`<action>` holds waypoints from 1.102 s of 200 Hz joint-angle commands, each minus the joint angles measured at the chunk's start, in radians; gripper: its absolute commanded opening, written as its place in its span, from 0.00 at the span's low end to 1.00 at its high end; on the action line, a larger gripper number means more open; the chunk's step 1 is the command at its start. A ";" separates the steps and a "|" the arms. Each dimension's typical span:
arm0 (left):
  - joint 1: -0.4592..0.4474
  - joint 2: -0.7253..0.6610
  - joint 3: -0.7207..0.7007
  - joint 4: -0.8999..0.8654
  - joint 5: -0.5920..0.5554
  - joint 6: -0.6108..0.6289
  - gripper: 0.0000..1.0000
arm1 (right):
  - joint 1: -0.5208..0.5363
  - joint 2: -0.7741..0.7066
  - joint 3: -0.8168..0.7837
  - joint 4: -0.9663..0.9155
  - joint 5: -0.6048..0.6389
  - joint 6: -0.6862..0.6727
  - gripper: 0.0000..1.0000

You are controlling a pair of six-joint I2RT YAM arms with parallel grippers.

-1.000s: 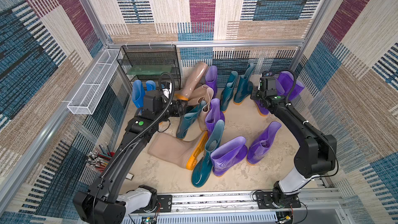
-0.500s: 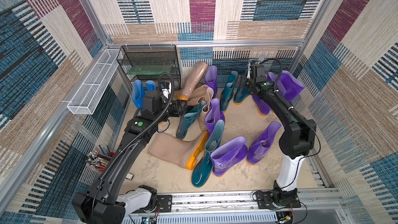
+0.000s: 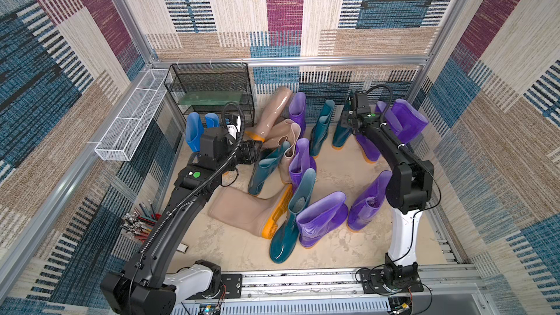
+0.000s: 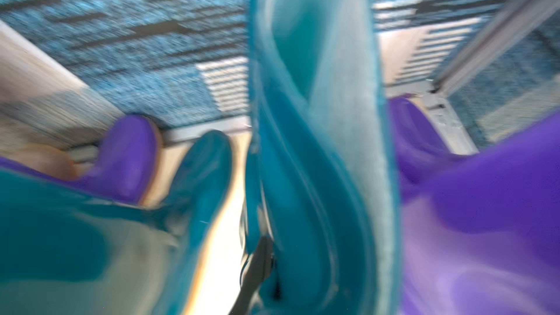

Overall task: Match and arrange rain boots in pairs
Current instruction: Move the rain boot to the center of the board.

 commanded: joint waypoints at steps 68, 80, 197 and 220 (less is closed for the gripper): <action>0.002 0.009 0.004 0.017 0.006 0.010 0.58 | -0.064 -0.059 -0.056 -0.038 0.084 -0.099 0.12; 0.002 0.010 0.004 0.017 0.003 0.011 0.58 | -0.057 -0.067 -0.052 -0.035 0.089 -0.098 0.12; 0.001 0.008 0.004 0.013 0.005 0.014 0.59 | 0.003 -0.106 -0.074 -0.060 0.074 -0.111 0.65; 0.002 0.006 0.006 0.013 0.005 0.012 0.59 | 0.018 -0.181 -0.128 -0.012 0.147 -0.103 0.76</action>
